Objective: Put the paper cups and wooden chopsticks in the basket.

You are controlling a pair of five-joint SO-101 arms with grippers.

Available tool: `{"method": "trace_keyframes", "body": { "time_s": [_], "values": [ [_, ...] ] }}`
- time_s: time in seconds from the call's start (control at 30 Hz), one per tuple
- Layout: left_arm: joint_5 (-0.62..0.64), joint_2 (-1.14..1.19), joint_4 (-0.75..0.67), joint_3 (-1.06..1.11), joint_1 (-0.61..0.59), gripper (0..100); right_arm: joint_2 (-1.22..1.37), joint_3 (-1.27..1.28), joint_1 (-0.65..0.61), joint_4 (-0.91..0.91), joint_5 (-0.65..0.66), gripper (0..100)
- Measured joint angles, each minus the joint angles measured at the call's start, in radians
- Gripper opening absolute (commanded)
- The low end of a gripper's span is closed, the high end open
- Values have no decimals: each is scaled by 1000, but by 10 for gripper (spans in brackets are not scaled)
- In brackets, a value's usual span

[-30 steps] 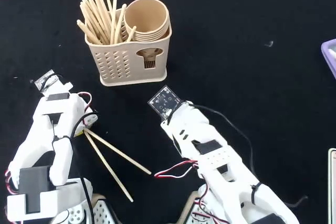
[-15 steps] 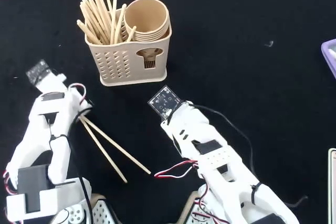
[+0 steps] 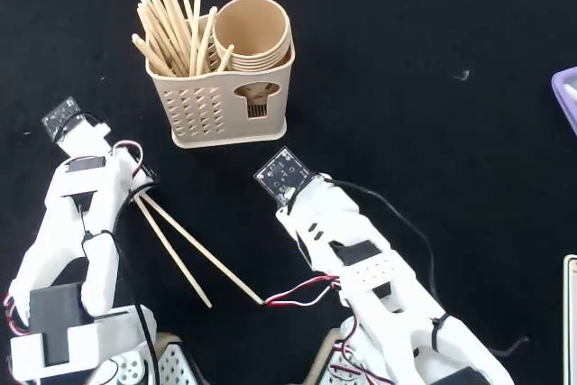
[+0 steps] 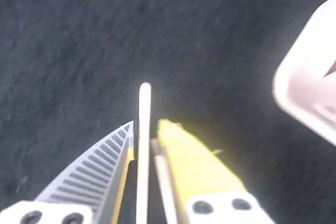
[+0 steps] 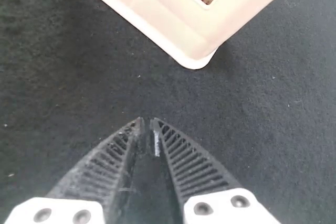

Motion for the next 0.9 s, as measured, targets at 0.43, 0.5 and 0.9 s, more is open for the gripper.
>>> {"method": "trace_keyframes", "body": {
  "time_s": [0.43,0.5,0.9],
  "values": [
    [0,0,184,0,31,206,0,0,-2,0,0,31],
    [0,0,213,0,63,206,0,0,-2,0,0,31],
    [0,0,224,11,149,72,0,0,-2,0,0,31]
  ]
}}
